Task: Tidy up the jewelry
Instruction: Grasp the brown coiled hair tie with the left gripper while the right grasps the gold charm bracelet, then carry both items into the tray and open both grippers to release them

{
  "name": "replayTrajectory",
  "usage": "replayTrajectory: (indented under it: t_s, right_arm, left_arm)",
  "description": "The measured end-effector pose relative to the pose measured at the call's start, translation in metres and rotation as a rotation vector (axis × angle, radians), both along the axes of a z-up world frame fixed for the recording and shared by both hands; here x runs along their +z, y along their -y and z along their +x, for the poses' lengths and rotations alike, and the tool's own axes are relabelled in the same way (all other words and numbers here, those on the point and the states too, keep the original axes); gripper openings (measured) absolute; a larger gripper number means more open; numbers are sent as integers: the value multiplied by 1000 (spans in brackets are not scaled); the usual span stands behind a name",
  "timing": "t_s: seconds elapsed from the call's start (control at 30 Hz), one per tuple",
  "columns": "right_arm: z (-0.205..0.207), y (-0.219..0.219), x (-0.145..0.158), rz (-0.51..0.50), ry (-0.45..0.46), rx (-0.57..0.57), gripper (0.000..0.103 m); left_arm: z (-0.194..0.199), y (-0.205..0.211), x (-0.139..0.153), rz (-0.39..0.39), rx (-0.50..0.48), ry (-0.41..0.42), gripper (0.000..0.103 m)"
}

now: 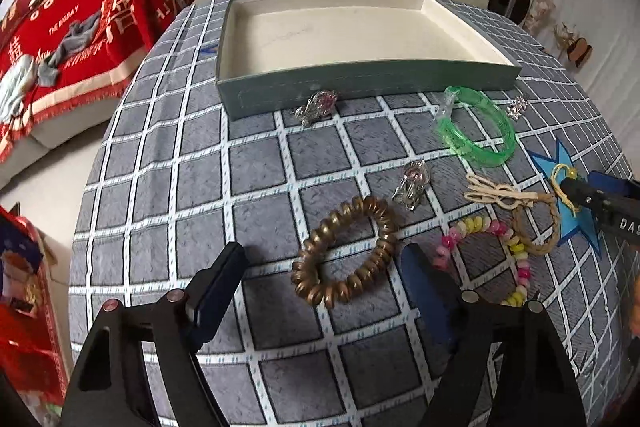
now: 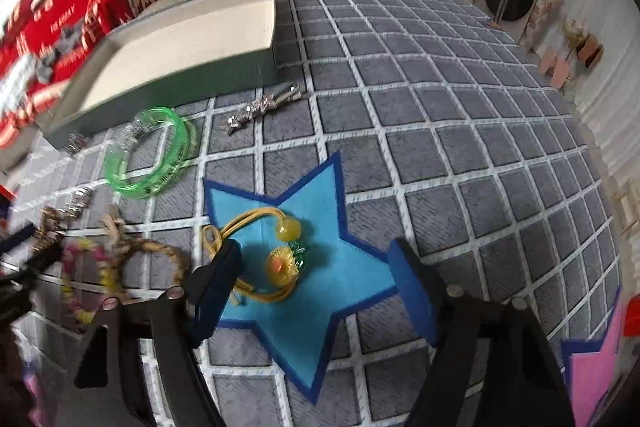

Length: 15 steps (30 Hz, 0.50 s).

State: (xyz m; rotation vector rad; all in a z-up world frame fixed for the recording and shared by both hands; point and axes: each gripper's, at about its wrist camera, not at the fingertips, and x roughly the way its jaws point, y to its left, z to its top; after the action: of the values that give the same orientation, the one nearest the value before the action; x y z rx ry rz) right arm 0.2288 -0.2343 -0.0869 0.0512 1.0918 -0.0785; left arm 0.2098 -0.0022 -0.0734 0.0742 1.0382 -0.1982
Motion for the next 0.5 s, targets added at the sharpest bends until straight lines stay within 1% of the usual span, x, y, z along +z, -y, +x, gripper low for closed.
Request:
replayTrajectory:
  t_s: [0.03,0.07,0.1,0.13,0.17,0.2,0.23,0.27,0.37,0.43,0.5]
  right_arm:
    - [0,-3,0,-6,7,14,71]
    - [-1,-6,1,-1,10,19,69]
    - [-1,-7,1,-1,11,22,64]
    - [-2,-9,2,0,13,28,57]
    - [-3,-11,2,2,15,36,51]
    - [-4,-13,3,0,16,39,34]
    - [-4,-15,4,4,16,46,19]
    - [-5,-16,5,6,12,49,14]
    - [-4,-17,8,26,17,47,14]
    - [-5,-14,17,63,39,49,14]
    - [-7,-14,33,89,65,58,14]
  left_arm:
    - [-1,1,0,0,-3,3,91]
    - [-1,3,0,3,-7,11,89]
    - [-2,4,2,2,-14,27,78]
    - [-4,6,4,4,-26,37,66]
    - [-5,9,5,4,-39,44,58]
    - [-4,10,6,5,-48,46,42]
    - [-3,10,7,2,-54,46,37]
    - [-4,11,8,-10,-59,41,37]
    - [-4,5,14,-75,-48,21,37]
    - [-3,1,23,-104,-43,28,37]
    - [-1,-2,39,-137,-44,52,37]
